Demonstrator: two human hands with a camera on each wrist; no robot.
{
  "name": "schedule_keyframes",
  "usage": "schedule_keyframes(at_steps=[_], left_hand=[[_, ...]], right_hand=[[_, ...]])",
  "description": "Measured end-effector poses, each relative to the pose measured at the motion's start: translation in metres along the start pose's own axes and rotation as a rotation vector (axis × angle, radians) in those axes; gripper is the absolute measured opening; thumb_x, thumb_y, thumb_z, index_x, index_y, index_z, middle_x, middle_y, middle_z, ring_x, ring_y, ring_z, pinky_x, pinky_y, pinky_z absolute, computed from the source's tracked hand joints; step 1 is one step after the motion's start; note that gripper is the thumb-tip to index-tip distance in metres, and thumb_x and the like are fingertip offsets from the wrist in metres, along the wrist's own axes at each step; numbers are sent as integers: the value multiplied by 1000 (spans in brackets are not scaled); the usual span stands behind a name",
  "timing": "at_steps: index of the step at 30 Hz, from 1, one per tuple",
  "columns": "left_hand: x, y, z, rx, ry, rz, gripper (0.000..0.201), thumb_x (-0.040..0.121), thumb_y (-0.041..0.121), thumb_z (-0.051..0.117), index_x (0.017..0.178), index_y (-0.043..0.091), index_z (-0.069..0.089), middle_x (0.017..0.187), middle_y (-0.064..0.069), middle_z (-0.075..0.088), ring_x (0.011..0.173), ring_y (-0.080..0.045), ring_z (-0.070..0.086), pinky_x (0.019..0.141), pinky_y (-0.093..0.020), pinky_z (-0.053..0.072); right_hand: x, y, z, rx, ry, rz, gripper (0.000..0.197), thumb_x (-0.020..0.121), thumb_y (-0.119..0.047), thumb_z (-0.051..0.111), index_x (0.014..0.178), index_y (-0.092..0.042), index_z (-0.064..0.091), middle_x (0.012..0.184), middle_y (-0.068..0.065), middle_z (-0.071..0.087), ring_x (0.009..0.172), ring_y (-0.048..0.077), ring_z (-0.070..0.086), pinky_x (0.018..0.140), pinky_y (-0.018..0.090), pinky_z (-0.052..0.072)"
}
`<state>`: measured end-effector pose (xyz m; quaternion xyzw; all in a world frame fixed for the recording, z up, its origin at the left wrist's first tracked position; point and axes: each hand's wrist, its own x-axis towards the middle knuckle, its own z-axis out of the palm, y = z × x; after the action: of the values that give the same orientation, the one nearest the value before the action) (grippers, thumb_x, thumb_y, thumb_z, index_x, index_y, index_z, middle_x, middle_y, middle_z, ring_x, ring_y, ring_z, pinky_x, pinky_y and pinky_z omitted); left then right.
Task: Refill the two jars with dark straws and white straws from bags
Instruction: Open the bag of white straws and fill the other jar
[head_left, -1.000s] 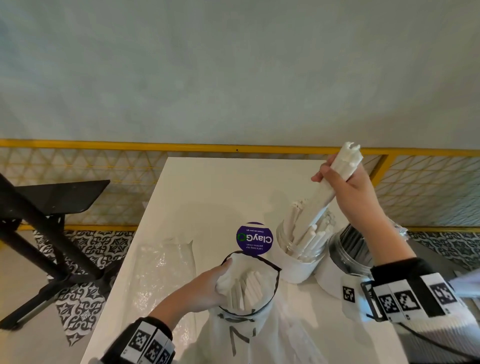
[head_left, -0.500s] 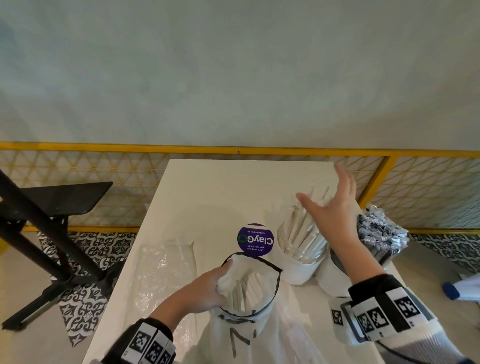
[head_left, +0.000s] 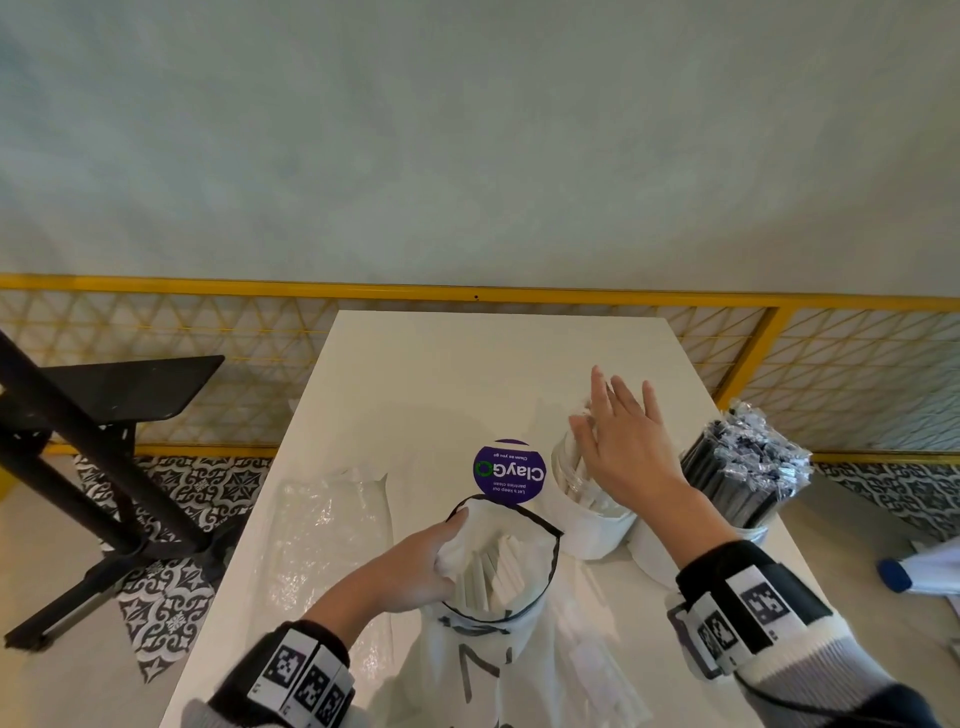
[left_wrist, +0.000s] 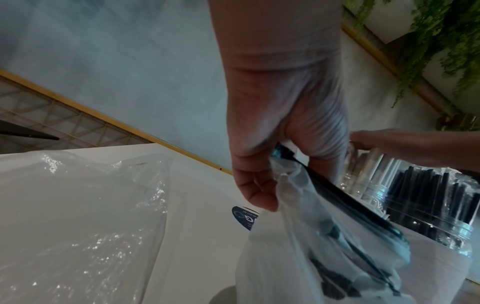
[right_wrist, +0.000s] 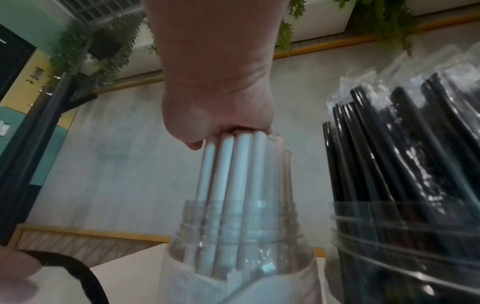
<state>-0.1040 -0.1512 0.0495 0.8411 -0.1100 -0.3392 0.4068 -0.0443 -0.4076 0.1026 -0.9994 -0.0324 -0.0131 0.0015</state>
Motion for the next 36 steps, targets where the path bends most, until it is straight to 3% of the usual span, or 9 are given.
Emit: schedule_keyframes(at_steps=[2,4,6,8,11,15,21,29,36], left_hand=[[1,-1,1,-8,0,-9,84,84,-2,49,151,25,6,146,-24,35,47,2,44,51,-9,33],[3,-4,2,-18,12,-14,84,83,-1,49,151,27,8,134,-16,53,49,-3,35,52,-11,32],[4,-4,3,-15,16,-21,84,82,0,50,150,29,10,96,4,63,51,-5,34,52,-13,32],[5,-4,3,-10,12,-32,85,81,1,50,150,31,10,97,1,63,52,-4,37,53,-13,34],[6,-7,0,23,4,-8,86,80,3,52,150,31,10,154,-4,30,84,-9,59,72,-17,48],[7,-11,3,11,-8,16,87,80,1,53,151,27,11,159,7,13,141,-7,25,109,-19,33],[11,-13,5,-29,-3,23,88,80,0,53,150,29,9,159,9,10,143,-7,22,113,-22,30],[14,-20,5,27,18,29,88,80,1,53,151,26,7,159,6,12,140,-11,31,99,-14,38],[15,-25,3,19,9,16,88,79,1,52,151,27,8,159,7,12,141,-8,27,103,-17,37]], right_hand=[[-4,-5,-6,4,40,-29,66,99,-49,9,152,-9,6,160,9,9,148,22,1,119,47,-4],[-14,-21,-10,169,337,-196,55,99,-43,28,141,-10,42,148,12,40,139,27,32,116,48,20],[-26,-44,-4,442,589,-415,24,91,-25,49,94,-11,68,96,8,66,91,22,58,84,37,44],[-35,-67,9,512,372,-433,24,88,-18,52,68,-9,61,68,5,59,64,17,49,62,30,41],[-40,-85,53,143,-297,-253,29,97,-17,41,101,-3,66,103,11,65,94,26,61,79,34,48],[-38,-84,110,-152,-628,-56,42,96,-38,46,125,-8,53,125,9,58,114,29,55,98,40,40],[-33,-94,129,-399,-581,-40,71,84,-72,37,112,-9,56,107,4,60,97,22,55,80,35,35],[-44,-104,149,-369,-378,-177,29,96,-14,41,121,-3,50,118,13,52,108,29,50,91,37,35],[-41,-104,146,-344,-414,-190,43,95,-39,43,125,-9,52,125,10,50,114,27,45,95,37,32]])
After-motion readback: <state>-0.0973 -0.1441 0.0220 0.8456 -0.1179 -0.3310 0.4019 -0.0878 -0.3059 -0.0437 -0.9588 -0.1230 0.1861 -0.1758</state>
